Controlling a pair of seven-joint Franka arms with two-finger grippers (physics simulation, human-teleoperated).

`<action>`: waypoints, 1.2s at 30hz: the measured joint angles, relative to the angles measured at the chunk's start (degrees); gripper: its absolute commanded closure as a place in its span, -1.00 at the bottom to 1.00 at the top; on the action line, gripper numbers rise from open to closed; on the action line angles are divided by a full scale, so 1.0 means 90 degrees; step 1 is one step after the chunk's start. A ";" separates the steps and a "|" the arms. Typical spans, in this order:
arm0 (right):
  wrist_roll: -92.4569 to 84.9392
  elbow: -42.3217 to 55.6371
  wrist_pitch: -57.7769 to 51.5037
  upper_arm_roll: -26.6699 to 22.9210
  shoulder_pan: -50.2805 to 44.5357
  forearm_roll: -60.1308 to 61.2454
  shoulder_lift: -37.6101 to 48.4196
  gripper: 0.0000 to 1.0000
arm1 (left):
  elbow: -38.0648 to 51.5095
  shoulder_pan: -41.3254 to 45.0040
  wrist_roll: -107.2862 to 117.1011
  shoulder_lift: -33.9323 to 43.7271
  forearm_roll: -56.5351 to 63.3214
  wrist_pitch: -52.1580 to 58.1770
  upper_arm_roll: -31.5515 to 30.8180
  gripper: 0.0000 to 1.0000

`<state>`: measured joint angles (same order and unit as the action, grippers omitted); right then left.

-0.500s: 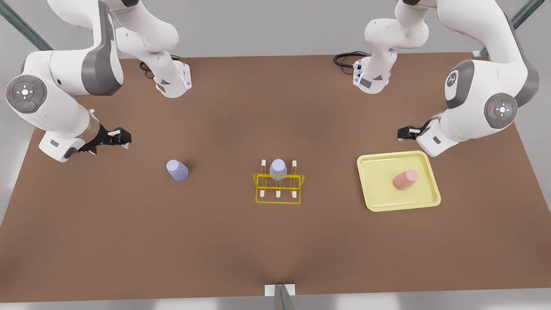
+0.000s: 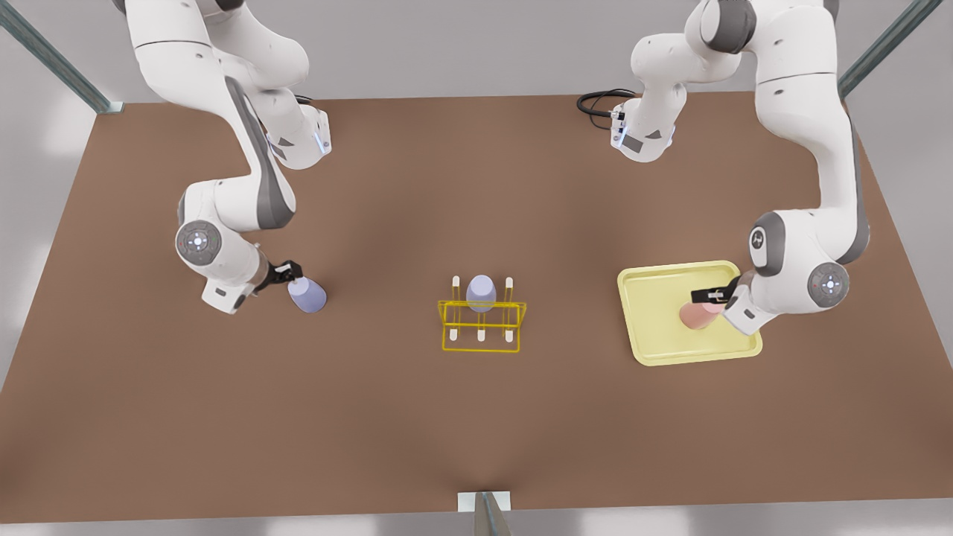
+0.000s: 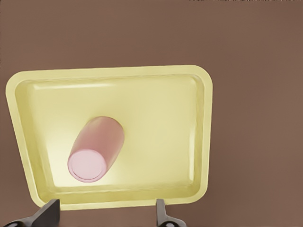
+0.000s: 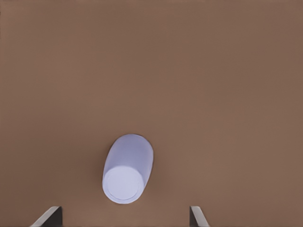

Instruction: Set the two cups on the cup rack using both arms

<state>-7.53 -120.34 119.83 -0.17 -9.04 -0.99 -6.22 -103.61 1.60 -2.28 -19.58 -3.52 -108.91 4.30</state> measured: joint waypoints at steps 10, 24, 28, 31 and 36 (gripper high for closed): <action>0.0182 -0.0827 0.1620 0.0000 -0.0126 0.0067 -0.0293 -1.00 | -0.0502 -0.0120 -0.0364 -0.0406 -0.0011 -0.1275 0.0214 -1.00; 0.0394 -0.1844 0.3054 -0.0001 -0.0194 0.0064 -0.0533 -1.00 | -0.1344 -0.0065 -0.0628 -0.0600 -0.0031 -0.1975 0.0303 -1.00; 0.0431 -0.1863 0.3191 -0.0001 -0.0170 0.0060 -0.0790 -1.00 | -0.1382 -0.0078 -0.0674 -0.0800 -0.0035 -0.2223 0.0302 -1.00; 0.0453 -0.1865 0.3263 -0.0001 -0.0165 0.0060 -0.0916 -1.00 | -0.1376 -0.0080 -0.0698 -0.0844 -0.0045 -0.2366 0.0310 -0.70; 0.0483 -0.1899 0.3326 -0.0001 -0.0168 0.0060 -0.0946 -1.00 | -0.1382 -0.0064 -0.0684 -0.0769 0.0007 -0.2431 0.0298 -0.62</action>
<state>-3.19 -137.43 149.76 -0.18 -10.55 -0.46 -14.74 -116.05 1.03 -8.44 -26.50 -3.47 -130.80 6.98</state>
